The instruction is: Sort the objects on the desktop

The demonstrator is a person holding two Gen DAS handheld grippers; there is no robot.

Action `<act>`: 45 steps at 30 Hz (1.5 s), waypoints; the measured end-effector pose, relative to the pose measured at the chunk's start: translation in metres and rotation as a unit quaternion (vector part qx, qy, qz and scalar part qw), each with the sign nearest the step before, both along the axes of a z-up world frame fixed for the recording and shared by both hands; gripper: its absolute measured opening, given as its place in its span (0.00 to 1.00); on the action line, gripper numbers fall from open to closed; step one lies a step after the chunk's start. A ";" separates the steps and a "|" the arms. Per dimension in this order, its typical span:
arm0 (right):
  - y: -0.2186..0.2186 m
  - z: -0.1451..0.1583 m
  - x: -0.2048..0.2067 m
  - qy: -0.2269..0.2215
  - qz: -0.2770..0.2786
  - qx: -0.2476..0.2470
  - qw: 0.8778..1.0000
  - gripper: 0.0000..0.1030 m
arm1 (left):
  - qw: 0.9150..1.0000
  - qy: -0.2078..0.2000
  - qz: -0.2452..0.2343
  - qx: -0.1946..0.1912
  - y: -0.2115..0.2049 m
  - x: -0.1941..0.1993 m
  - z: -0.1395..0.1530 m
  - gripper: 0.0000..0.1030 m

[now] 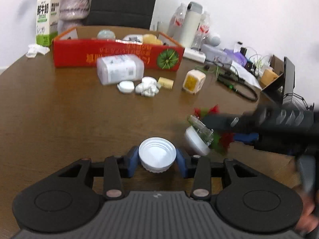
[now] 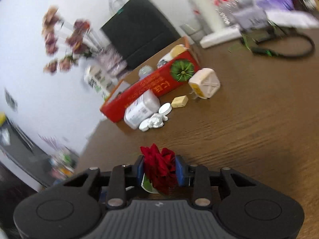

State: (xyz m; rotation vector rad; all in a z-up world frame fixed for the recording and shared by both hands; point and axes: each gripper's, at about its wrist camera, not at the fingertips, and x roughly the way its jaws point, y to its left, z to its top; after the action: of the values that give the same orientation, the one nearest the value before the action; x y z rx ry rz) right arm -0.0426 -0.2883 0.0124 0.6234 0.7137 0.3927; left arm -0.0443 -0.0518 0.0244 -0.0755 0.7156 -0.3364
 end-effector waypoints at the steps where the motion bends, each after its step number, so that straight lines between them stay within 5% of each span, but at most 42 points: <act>1: -0.006 -0.002 0.001 0.007 0.002 0.026 1.000 0.30 | 1.000 -0.003 -0.004 0.013 -0.003 -0.002 -0.001 0.40; 4: -0.011 0.000 -0.003 -0.002 0.007 0.059 0.998 0.30 | 1.000 -0.001 -0.002 0.017 -0.005 -0.005 0.005 0.40; 8: 0.016 0.017 -0.014 -0.040 -0.012 -0.101 0.994 0.30 | 0.998 -0.044 0.001 -0.052 0.016 -0.018 0.032 0.40; 12: 0.004 0.013 -0.008 -0.029 0.003 0.005 1.000 0.30 | 0.993 -0.007 -0.064 -0.095 0.003 -0.007 0.024 0.40; 14: -0.001 0.013 -0.008 -0.031 -0.005 0.018 0.999 0.27 | 0.995 0.042 -0.055 -0.072 -0.007 0.004 0.002 0.39; 21: -0.002 0.016 -0.008 -0.032 0.008 0.026 0.999 0.27 | 0.998 0.023 -0.034 -0.047 -0.006 0.003 0.007 0.39; 25: 0.010 0.016 -0.008 -0.034 -0.011 -0.077 0.996 0.28 | 0.999 -0.007 -0.039 0.003 -0.008 -0.004 0.015 0.42; 27: 0.009 0.011 -0.006 -0.028 -0.008 -0.076 0.997 0.28 | 1.000 -0.006 -0.011 0.023 -0.003 0.005 0.012 0.67; 31: 0.006 0.008 -0.006 -0.030 -0.005 -0.071 0.997 0.28 | 1.000 0.005 -0.009 0.004 0.008 0.013 0.010 0.74; 34: 0.006 0.012 -0.007 -0.038 -0.005 -0.083 0.996 0.28 | 0.999 -0.030 -0.027 -0.004 0.011 -0.003 0.017 0.86; 37: 0.004 0.016 -0.006 -0.041 0.010 -0.064 0.997 0.28 | 0.997 -0.055 -0.046 -0.022 0.006 -0.013 0.022 0.85; 41: -0.002 0.021 -0.007 -0.039 0.036 -0.015 0.998 0.28 | 0.993 -0.071 -0.087 -0.019 -0.007 -0.014 0.024 0.62; 45: -0.014 0.023 -0.009 -0.039 0.035 0.005 0.999 0.28 | 0.991 -0.032 -0.091 -0.094 0.005 -0.002 0.023 0.51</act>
State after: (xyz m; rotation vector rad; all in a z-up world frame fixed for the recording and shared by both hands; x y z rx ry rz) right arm -0.0519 -0.3021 0.0351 0.5904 0.6602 0.4838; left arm -0.0468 -0.0467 0.0470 -0.1781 0.6281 -0.5784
